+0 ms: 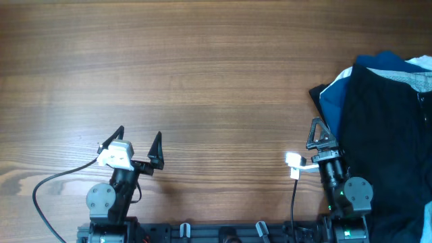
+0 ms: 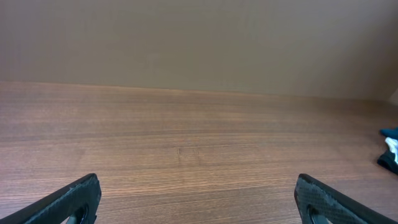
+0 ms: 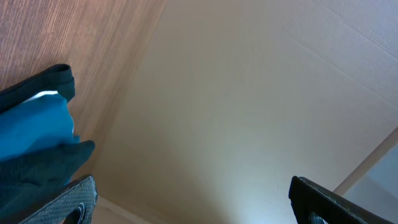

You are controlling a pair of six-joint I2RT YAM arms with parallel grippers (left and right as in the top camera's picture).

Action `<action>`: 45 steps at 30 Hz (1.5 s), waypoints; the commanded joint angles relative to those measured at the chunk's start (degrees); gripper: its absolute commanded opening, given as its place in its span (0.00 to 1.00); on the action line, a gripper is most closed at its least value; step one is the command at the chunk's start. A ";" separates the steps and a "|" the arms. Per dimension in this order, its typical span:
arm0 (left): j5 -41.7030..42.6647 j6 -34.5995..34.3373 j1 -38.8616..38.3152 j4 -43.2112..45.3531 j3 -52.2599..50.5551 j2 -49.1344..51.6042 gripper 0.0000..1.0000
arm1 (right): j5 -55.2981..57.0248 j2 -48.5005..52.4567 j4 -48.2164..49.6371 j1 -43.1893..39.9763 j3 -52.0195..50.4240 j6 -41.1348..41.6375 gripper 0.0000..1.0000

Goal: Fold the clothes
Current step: 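Move the right gripper toward the clothes pile at the right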

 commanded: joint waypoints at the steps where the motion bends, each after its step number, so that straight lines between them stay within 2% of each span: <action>1: -0.52 -0.33 -0.31 -0.26 -0.26 -0.42 1.00 | -0.09 0.22 0.11 0.17 -0.09 -2.38 1.00; 8: -0.50 -0.33 -0.31 -0.26 -0.26 -0.42 1.00 | -2.38 0.52 0.15 0.17 -0.09 -1.90 1.00; 12: -0.50 -0.33 -0.31 -0.24 -0.26 -0.42 1.00 | -4.20 4.87 0.39 0.17 -0.09 5.73 1.00; 14: -0.50 -0.35 -0.31 -0.26 -0.26 -0.42 1.00 | -4.17 8.90 0.39 0.17 -0.09 12.02 1.00; 17: -0.50 -0.35 -0.31 -0.26 -0.26 -0.42 1.00 | -4.87 15.98 0.72 0.17 -0.09 26.95 1.00; 20: -0.50 -0.35 -0.31 -0.26 -0.26 -0.42 1.00 | -5.07 22.45 1.92 0.17 -0.09 51.98 1.00; 23: -0.50 -0.35 -0.31 -0.26 -0.26 -0.42 1.00 | -7.08 26.12 5.81 0.17 -0.09 66.84 1.00; 27: -0.50 -0.35 -0.31 -0.26 -0.26 -0.42 1.00 | -17.77 27.21 11.39 0.17 -0.09 64.65 1.00; 32: -0.33 -0.35 -0.31 -0.26 -0.26 -0.42 1.00 | -31.67 27.21 9.81 0.17 -0.09 55.45 1.00; 35: -0.31 -0.35 -0.31 -0.26 -0.26 -0.42 1.00 | -42.14 27.21 6.03 0.17 -0.09 56.13 1.00; 40: 1.20 -0.35 -0.31 -0.20 -0.26 -0.42 1.00 | -50.31 27.21 6.88 0.17 -0.09 56.41 1.00; 44: 1.44 -0.35 -0.31 -0.17 -0.26 -0.42 1.00 | -51.84 27.21 7.82 0.17 -0.09 64.24 1.00; 45: 1.44 -0.35 -0.31 -0.15 -0.26 -0.42 1.00 | -51.74 27.21 9.62 0.17 -0.02 69.00 1.00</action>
